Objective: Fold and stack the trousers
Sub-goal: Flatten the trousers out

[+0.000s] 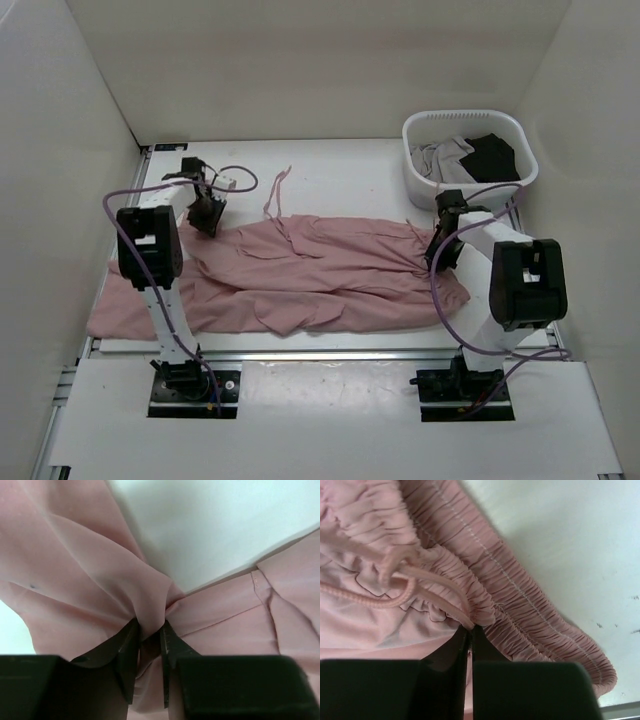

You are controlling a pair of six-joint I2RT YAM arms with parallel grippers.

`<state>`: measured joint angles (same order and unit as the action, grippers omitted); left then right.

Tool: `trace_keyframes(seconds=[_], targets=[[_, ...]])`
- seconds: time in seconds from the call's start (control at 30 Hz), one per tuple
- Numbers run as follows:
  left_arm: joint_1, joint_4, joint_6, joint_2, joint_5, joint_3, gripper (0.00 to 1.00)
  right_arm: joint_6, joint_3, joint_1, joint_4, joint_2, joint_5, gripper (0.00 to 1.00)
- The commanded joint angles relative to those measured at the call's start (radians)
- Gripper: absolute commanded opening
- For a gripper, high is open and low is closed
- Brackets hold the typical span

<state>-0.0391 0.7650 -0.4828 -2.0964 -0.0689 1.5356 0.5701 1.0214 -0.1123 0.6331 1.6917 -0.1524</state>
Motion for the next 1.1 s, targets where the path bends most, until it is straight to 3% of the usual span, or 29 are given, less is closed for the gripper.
trace_keyframes(seconds=[0.0, 0.03, 0.1, 0.13, 0.23, 0.3, 0.4, 0.63, 0.77, 0.97, 1.07], targets=[[-0.047, 0.023, -0.011, 0.138, 0.029, -0.161, 0.33, -0.022, -0.053, 0.017, 0.108, -0.070, -0.012, 0.00], [-0.047, 0.023, -0.011, 0.172, 0.005, -0.198, 0.35, -0.022, -0.053, 0.017, 0.129, -0.084, -0.021, 0.00], [-0.047, 0.057, -0.034, 0.276, -0.037, -0.271, 0.53, -0.022, -0.079, 0.017, 0.192, -0.143, -0.050, 0.03], [-0.047, 0.071, -0.034, 0.311, -0.090, -0.272, 0.60, -0.033, -0.080, 0.017, 0.206, -0.170, -0.065, 0.08], [-0.060, 0.094, -0.034, 0.418, -0.163, -0.211, 0.89, -0.104, -0.089, -0.003, 0.183, -0.295, -0.075, 0.58], [-0.077, 0.094, -0.002, 0.434, -0.219, -0.093, 0.96, -0.131, -0.069, -0.033, 0.125, -0.360, -0.075, 0.75], [-0.105, 0.073, 0.027, 0.394, -0.212, 0.076, 0.99, -0.131, -0.009, -0.033, 0.061, -0.334, -0.108, 0.75], [-0.134, 0.073, 0.091, 0.017, -0.080, 0.412, 1.00, -0.066, 0.097, -0.043, -0.075, -0.101, -0.156, 0.78], [-0.143, 0.094, 0.140, -0.154, 0.091, 0.575, 1.00, -0.035, 0.166, -0.052, -0.101, 0.012, -0.199, 0.80], [-0.234, 0.103, 0.188, -0.206, 0.103, 0.571, 1.00, -0.024, 0.166, -0.064, -0.102, 0.109, -0.194, 0.82], [-0.246, 0.103, 0.188, -0.172, 0.103, 0.526, 1.00, -0.003, 0.154, -0.073, -0.115, 0.149, -0.155, 0.70]])
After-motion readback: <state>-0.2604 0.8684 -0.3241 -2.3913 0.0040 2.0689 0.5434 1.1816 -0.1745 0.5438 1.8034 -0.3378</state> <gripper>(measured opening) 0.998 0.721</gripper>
